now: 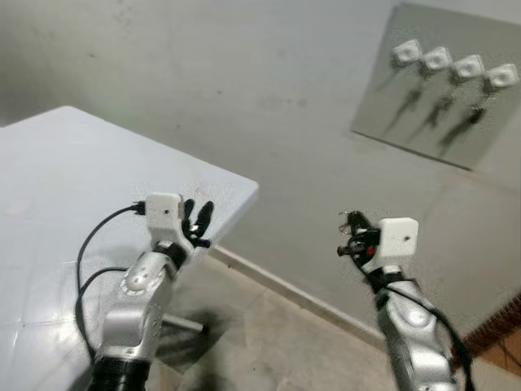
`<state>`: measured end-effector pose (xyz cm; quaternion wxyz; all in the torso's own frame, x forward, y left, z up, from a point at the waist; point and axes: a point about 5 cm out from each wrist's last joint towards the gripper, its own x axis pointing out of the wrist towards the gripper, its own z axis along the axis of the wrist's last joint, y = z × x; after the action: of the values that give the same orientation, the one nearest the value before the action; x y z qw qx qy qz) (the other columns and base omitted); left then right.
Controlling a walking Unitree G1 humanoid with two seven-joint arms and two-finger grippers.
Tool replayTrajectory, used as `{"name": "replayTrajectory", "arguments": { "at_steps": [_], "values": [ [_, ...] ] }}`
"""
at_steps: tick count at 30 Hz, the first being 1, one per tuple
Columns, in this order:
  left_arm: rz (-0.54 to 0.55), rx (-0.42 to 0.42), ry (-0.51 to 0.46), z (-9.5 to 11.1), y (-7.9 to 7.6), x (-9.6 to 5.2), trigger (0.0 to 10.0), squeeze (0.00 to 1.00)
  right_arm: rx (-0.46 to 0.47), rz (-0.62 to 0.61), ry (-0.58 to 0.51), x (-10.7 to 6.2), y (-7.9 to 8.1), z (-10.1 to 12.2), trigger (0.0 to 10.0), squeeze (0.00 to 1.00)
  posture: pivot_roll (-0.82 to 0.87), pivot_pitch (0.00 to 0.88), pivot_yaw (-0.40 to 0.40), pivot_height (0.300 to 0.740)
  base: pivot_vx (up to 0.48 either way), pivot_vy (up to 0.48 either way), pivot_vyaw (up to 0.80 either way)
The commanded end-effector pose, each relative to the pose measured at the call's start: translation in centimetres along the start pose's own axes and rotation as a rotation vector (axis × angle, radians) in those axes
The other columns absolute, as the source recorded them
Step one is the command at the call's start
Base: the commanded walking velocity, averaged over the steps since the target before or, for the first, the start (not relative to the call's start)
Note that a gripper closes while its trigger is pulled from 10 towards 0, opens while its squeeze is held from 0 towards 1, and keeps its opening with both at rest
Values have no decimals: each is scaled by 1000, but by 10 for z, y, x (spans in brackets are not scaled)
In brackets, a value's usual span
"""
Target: Hang keys on a hook
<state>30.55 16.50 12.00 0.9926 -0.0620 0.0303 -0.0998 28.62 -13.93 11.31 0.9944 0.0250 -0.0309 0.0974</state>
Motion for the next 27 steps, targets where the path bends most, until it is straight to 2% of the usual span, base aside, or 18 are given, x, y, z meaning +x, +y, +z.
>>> {"name": "replayTrajectory", "arguments": {
  "at_steps": [1,27],
  "values": [
    [-49,-2,-8,2,-14,5,10000,0,-17,-45,-2,-5,-14,1,10000,0,118,0,-87,740,424,0,0],
    [-43,-8,-6,3,-13,5,10000,0,-11,-42,-2,-6,-14,3,10000,0,117,0,-88,740,421,0,0]
  ]
}}
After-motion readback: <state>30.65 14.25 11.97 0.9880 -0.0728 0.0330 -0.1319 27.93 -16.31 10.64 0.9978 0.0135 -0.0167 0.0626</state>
